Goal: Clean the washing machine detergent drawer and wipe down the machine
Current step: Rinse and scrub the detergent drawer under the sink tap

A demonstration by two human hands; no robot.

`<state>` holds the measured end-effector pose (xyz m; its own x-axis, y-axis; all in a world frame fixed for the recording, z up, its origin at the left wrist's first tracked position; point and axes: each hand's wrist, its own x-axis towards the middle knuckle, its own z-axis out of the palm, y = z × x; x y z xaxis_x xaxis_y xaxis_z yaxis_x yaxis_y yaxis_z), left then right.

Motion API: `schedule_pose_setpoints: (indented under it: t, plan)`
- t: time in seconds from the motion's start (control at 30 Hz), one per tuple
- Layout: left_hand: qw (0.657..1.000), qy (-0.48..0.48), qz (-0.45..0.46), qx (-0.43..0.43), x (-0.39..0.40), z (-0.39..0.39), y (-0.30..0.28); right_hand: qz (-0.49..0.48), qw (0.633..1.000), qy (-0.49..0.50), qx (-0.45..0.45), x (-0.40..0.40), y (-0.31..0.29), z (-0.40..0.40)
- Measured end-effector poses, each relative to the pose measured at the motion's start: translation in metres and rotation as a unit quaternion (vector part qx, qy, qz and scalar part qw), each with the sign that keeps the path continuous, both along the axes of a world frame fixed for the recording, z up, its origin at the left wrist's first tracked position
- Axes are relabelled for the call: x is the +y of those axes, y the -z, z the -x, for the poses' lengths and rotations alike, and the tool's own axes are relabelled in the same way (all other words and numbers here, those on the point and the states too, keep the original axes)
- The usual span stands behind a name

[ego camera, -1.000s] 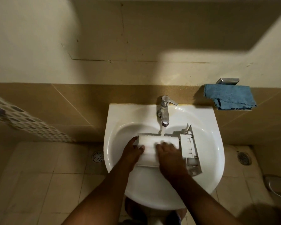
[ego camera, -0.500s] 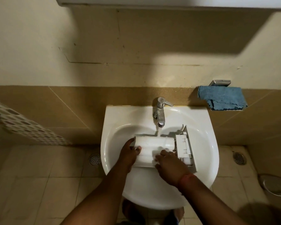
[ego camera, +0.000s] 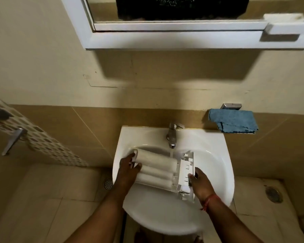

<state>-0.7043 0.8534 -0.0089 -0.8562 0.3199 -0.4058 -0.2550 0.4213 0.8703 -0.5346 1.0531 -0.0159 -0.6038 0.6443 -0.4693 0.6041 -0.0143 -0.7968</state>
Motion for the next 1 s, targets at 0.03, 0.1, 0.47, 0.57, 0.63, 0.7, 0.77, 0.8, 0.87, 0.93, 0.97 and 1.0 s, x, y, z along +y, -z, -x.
schedule_pose_setpoints:
  t: [0.03, 0.1, 0.47, 0.57, 0.63, 0.7, 0.77, 0.8, 0.87, 0.93, 0.97, 1.0]
  plan:
    - [1.000, -0.009, 0.009, 0.024, -0.001, -0.002, -0.005, -0.003, 1.000, -0.004, -0.008, -0.002, -0.001, 0.001]
    - [0.997, -0.029, 0.028, 0.059, -0.001, -0.008, -0.014, 0.023, 1.000, -0.014, -0.011, -0.002, 0.003, 0.003]
    - [0.938, -0.152, 0.190, 0.248, -0.017, -0.056, -0.061, 0.151, 0.980, -0.130, -0.011, 0.000, 0.004, 0.057]
    - [0.942, -0.158, 0.200, 0.218, -0.019, -0.064, -0.065, 0.138, 0.979, -0.149, 0.000, 0.006, 0.006, 0.070]
    - [0.959, -0.188, 0.157, 0.140, -0.018, -0.067, -0.065, 0.122, 0.982, -0.144, 0.001, 0.009, 0.008, 0.078]
    - [0.962, -0.238, 0.114, 0.070, -0.013, -0.073, -0.068, 0.089, 0.987, -0.136, 0.015, 0.012, 0.008, 0.081]
    - [0.958, -0.274, 0.078, 0.021, -0.005, -0.082, -0.073, 0.022, 0.982, -0.188, 0.022, 0.012, 0.013, 0.080]
    - [0.956, -0.289, 0.058, -0.005, 0.000, -0.088, -0.074, -0.001, 0.980, -0.198, 0.031, 0.008, 0.010, 0.076]
    - [0.946, -0.320, 0.005, -0.061, 0.012, -0.099, -0.070, -0.046, 0.978, -0.197, 0.052, -0.002, 0.007, 0.056]
    - [0.927, -0.357, -0.034, -0.110, 0.023, -0.107, -0.065, -0.085, 0.962, -0.228, 0.122, -0.017, 0.003, 0.029]
    - [0.915, -0.381, -0.046, -0.124, 0.028, -0.110, -0.065, -0.111, 0.943, -0.270, 0.159, -0.026, 0.000, 0.013]
    - [0.903, -0.404, -0.060, -0.134, 0.035, -0.113, -0.067, -0.121, 0.923, -0.310, 0.191, -0.033, -0.002, -0.001]
